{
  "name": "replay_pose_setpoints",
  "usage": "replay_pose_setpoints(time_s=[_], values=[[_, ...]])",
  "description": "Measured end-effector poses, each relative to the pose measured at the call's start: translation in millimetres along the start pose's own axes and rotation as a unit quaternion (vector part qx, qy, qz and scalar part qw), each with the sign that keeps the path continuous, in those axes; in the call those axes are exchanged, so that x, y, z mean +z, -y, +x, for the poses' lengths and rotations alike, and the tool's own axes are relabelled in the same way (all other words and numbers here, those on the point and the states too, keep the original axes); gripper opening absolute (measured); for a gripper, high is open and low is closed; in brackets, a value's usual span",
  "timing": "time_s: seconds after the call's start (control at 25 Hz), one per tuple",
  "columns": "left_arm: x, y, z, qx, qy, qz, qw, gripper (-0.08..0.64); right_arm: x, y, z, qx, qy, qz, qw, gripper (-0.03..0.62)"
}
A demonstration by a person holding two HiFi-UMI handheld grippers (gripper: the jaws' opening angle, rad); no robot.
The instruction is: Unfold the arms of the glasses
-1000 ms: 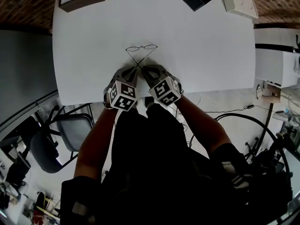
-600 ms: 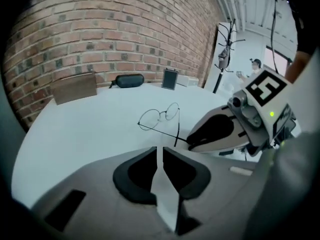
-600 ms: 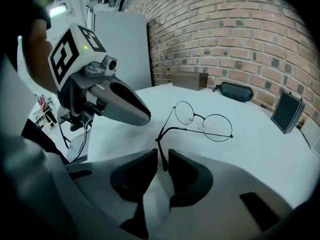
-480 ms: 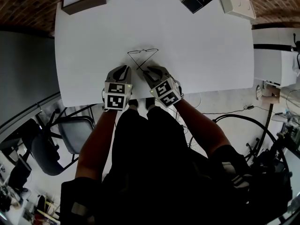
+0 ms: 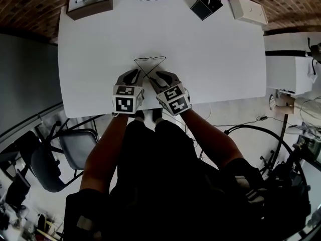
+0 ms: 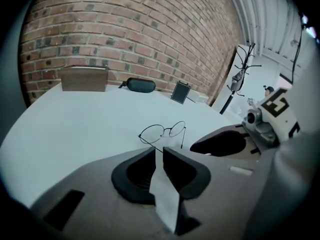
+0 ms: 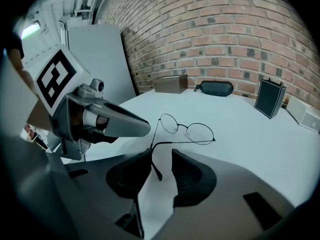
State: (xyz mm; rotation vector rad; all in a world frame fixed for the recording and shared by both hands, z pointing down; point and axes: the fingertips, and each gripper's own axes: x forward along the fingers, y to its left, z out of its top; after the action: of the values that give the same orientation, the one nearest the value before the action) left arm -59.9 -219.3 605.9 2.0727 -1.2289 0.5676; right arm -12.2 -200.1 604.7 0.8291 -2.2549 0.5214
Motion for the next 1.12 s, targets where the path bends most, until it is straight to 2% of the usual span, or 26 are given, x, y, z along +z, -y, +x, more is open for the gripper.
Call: replay_pose_setpoints(time_s=[0.16, 0.32, 0.48, 0.6, 0.76, 0.88, 1.12], values=[[-2, -3, 2, 0.003, -0.006, -0.002, 1.0000, 0.041, -12, -4, 2, 0.008, -0.012, -0.008, 1.000, 0.110], [2, -5, 4, 0.007, -0.001, -0.007, 0.9999, 0.041, -1, 1, -3, -0.009, 0.010, 0.038, 0.999, 0.117], [6, -4, 8, 0.014, 0.000, -0.020, 0.9997, 0.041, 14, 13, -2, -0.040, 0.017, 0.057, 0.997, 0.130], [8, -3, 12, 0.022, 0.000, -0.017, 0.9996, 0.041, 18, 26, 1, -0.064, 0.020, 0.119, 0.991, 0.154], [8, -6, 16, 0.028, 0.000, -0.032, 0.9991, 0.042, 16, 41, 9, -0.086, 0.022, 0.217, 0.972, 0.184], [7, -5, 19, 0.024, 0.000, -0.039, 0.9989, 0.043, 10, 44, 12, -0.089, 0.011, 0.218, 0.972, 0.186], [8, -4, 21, 0.023, -0.013, 0.002, 0.9996, 0.043, 6, 53, 9, -0.092, 0.003, 0.194, 0.977, 0.186]])
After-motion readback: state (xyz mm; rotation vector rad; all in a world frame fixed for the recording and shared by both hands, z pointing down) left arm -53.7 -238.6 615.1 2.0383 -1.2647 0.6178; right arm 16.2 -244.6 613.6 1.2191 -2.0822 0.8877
